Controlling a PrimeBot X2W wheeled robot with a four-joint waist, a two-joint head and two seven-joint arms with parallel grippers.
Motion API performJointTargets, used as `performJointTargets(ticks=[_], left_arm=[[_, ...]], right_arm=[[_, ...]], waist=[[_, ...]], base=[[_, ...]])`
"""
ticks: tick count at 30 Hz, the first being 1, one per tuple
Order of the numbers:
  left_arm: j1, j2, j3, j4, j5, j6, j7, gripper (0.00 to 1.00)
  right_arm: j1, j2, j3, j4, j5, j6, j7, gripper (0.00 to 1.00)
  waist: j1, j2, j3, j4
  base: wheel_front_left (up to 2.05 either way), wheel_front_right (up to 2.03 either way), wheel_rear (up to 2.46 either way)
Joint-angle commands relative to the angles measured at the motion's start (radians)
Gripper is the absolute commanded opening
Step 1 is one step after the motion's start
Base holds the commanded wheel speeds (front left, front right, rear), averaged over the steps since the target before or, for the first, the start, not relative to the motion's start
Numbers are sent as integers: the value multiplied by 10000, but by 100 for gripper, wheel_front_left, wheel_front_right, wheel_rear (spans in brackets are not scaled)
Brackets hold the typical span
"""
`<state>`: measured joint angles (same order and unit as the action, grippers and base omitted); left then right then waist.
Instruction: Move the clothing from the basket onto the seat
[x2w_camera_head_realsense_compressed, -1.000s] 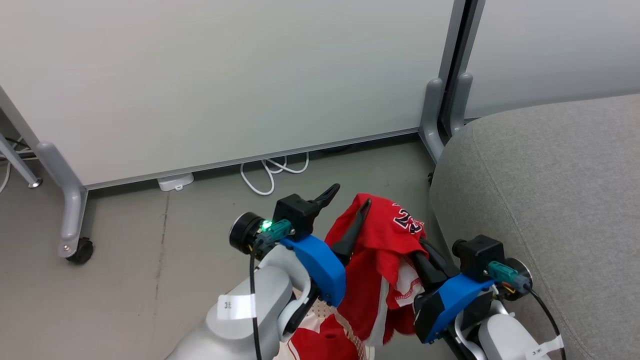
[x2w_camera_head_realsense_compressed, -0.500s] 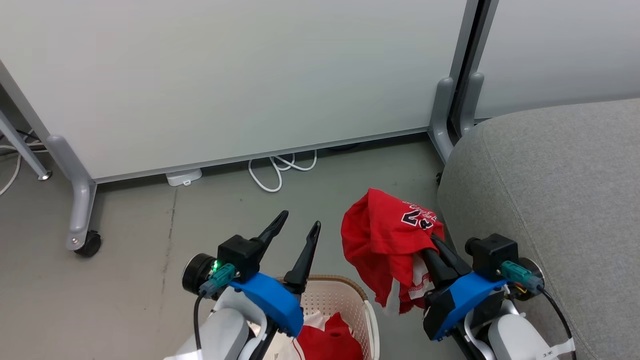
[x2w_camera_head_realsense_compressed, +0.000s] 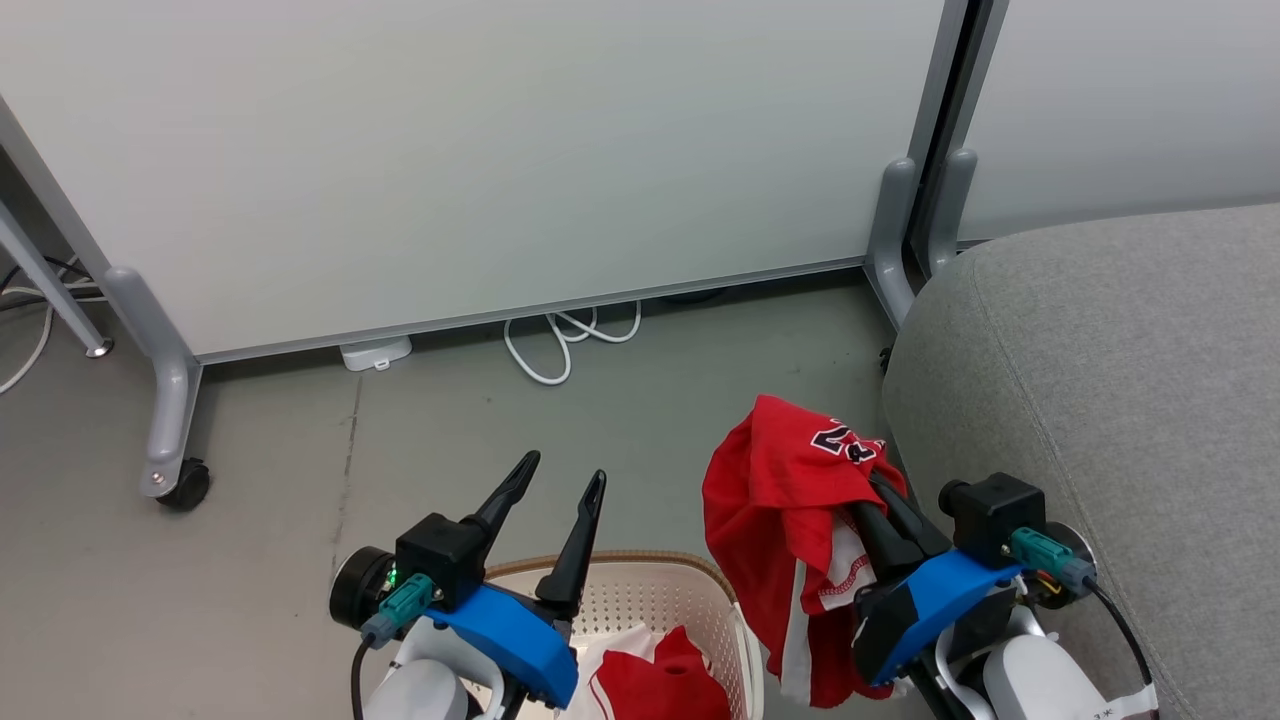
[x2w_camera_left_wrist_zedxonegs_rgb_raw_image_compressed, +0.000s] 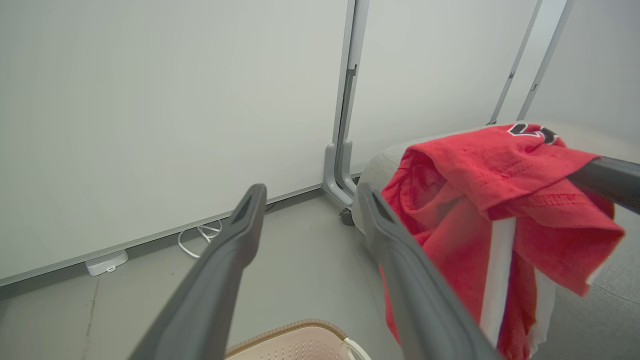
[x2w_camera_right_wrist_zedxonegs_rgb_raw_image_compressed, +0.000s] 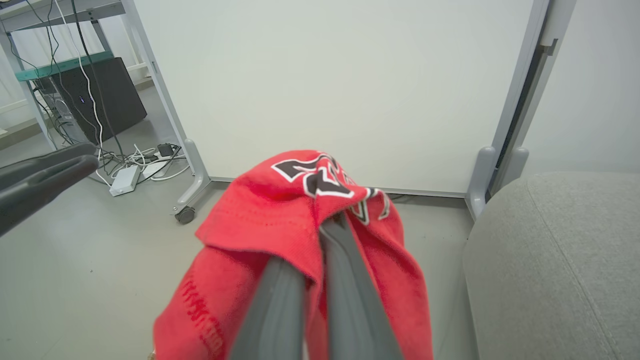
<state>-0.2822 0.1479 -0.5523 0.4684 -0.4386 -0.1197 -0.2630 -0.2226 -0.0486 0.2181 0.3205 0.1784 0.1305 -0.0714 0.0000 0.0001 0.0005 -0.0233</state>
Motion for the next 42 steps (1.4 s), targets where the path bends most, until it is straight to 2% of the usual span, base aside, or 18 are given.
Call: performJointTargets(ticks=[1, 9, 17, 42], left_arm=[[187, -40, 85, -28, 64, -28, -27, 100], [267, -196, 230, 114, 261, -109, -27, 100], [323, -258, 403, 160, 370, -107, -27, 100], [7, -190, 333, -7, 485, -112, -25, 100]], right_arm=[[33, -34, -15, -58, 69, 5, 9, 0], [89, -34, 18, -85, 85, 5, 37, 0], [71, -34, 23, -39, 94, 5, 25, 0], [3, -31, -169, -128, 53, 5, -40, 0]], waist=[[0, -1, -2, -7], [0, -1, -20, -144], [0, -1, 36, -610], [0, -1, 503, -3438]], base=[[0, 0, 0], [0, 0, 0], [0, 0, 0], [0, 0, 0]])
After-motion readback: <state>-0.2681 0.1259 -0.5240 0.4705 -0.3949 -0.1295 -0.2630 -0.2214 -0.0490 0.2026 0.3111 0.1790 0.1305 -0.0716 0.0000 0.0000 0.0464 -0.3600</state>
